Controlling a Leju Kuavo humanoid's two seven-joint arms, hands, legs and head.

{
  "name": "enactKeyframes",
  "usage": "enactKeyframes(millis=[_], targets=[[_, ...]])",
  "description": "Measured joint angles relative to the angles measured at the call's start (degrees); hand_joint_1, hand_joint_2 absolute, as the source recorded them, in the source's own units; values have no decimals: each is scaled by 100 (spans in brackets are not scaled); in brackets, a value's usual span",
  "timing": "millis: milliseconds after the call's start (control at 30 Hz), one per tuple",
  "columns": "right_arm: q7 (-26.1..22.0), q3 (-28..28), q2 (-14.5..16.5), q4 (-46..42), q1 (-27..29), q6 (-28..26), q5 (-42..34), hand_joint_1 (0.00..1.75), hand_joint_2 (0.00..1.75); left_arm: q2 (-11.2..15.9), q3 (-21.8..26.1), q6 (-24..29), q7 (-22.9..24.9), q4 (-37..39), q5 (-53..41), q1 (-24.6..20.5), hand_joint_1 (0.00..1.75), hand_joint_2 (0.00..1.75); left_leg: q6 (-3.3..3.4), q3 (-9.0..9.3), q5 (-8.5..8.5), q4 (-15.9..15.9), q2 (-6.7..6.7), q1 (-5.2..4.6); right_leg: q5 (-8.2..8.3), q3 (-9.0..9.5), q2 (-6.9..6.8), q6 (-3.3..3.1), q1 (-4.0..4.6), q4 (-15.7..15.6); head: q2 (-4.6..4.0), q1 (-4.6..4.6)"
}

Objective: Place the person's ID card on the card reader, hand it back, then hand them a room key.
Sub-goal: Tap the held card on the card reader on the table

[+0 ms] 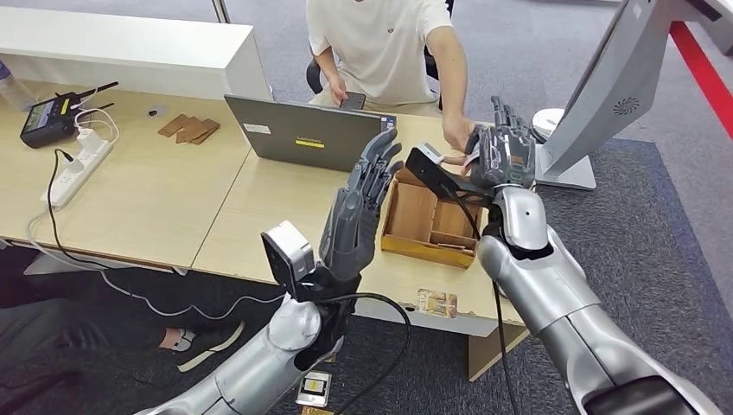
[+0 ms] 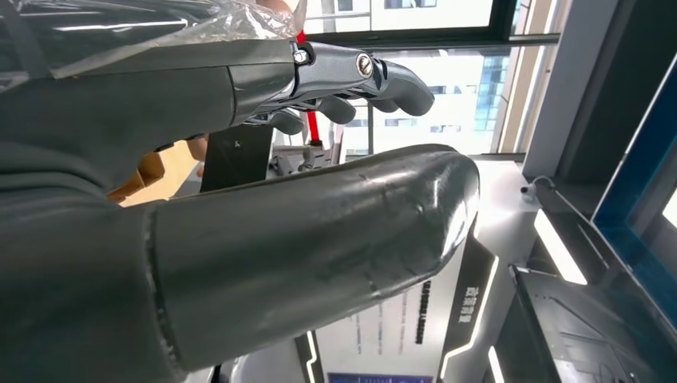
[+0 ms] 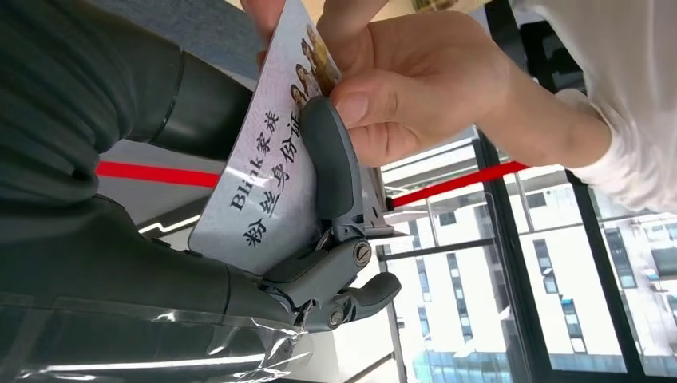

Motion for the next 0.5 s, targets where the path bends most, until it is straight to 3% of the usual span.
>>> enactKeyframes(millis=[33,167,500], targets=[[0,14,4,92,-19,1,-27,158,175,-5,-2,-11,-4,21,7,-1,0,0,0,-1,0,0,0,0,0,-1,0,0,0,0,0,0],[-3,63,10,364,-63,-9,-142,6,175,-27,-7,-71,-12,101,15,-2,0,0,0,-7,-1,0,0,0,0,-5,-1,1,0,0,0,0],[-4,114,34,609,-69,-217,-264,0,175,-32,-13,-87,-22,202,-13,-2,0,0,0,-12,-4,1,0,0,-1,-13,0,1,0,0,0,-1]])
